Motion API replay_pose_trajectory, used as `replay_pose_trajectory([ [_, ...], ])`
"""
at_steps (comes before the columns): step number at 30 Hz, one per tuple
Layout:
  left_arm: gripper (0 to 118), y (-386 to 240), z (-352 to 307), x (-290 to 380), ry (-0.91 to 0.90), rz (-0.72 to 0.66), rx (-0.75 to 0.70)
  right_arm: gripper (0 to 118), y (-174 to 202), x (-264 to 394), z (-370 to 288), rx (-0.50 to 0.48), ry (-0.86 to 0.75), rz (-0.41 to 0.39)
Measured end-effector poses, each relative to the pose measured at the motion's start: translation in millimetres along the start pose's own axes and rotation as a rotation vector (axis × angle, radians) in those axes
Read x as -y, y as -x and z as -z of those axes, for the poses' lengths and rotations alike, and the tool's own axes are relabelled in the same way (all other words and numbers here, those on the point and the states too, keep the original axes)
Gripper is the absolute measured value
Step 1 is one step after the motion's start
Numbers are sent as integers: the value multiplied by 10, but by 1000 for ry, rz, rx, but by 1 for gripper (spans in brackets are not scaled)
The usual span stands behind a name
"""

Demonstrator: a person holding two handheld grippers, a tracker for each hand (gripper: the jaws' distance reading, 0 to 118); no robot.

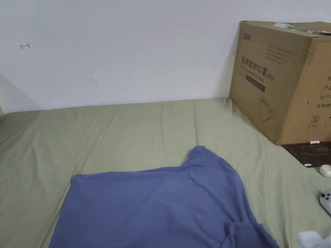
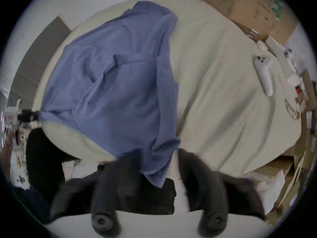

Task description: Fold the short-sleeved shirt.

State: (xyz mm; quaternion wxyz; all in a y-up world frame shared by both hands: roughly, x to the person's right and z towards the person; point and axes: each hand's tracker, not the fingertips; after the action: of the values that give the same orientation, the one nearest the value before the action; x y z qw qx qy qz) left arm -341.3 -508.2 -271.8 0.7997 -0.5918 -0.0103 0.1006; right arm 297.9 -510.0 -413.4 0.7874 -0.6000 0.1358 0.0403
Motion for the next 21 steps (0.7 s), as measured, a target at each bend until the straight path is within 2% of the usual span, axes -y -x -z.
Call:
replay_pose_trajectory([
  [1, 110, 19, -19, 48, -3, -20, 3, 77, 3, 15, -28, 18, -17, 21],
  [2, 117, 18, -82, 89, -43, -48, 28, 96, 17, 52, -72, 20, -53, 38],
  [3, 114, 17, -145, 107, -87, -70, 45, 106, 31, 73, -122, 33, -84, 55],
  [6, 114, 7, -282, 192, -154, -190, 152, 107, 114, 128, -357, 13, -194, 89],
  [8, 114, -96, -453, 264, -274, -236, 200, 107, 246, 172, -542, -22, -294, 99],
  [11, 114, -355, -727, 309, -438, -195, 105, 107, 506, 206, -774, -47, -415, 118],
  [12, 112, -438, -808, 322, -479, -182, 52, 107, 587, 200, -822, -51, -439, 121],
  [13, 106, -516, -897, 316, -517, -173, 23, 106, 675, 189, -869, -60, -456, 128],
  [14, 90, -572, -976, 326, -545, -172, 29, 103, 766, 162, -920, -62, -484, 137],
  [15, 49, -618, -1035, 328, -567, -181, 28, 83, 832, 162, -967, -64, -519, 150],
  [16, 10, -668, -1091, 320, -586, -183, 25, 52, 905, 161, -1029, -85, -559, 163],
  [17, 0, -692, -1116, 275, -589, -174, 10, 16, 952, 137, -1081, -119, -588, 178],
  [18, 0, -735, -1149, 257, -594, -157, -42, 1, 984, 97, -1115, -141, -596, 177],
  [21, 0, -696, -1132, 196, -541, -94, -94, 1, 1080, 26, -1220, -126, -617, 135],
])
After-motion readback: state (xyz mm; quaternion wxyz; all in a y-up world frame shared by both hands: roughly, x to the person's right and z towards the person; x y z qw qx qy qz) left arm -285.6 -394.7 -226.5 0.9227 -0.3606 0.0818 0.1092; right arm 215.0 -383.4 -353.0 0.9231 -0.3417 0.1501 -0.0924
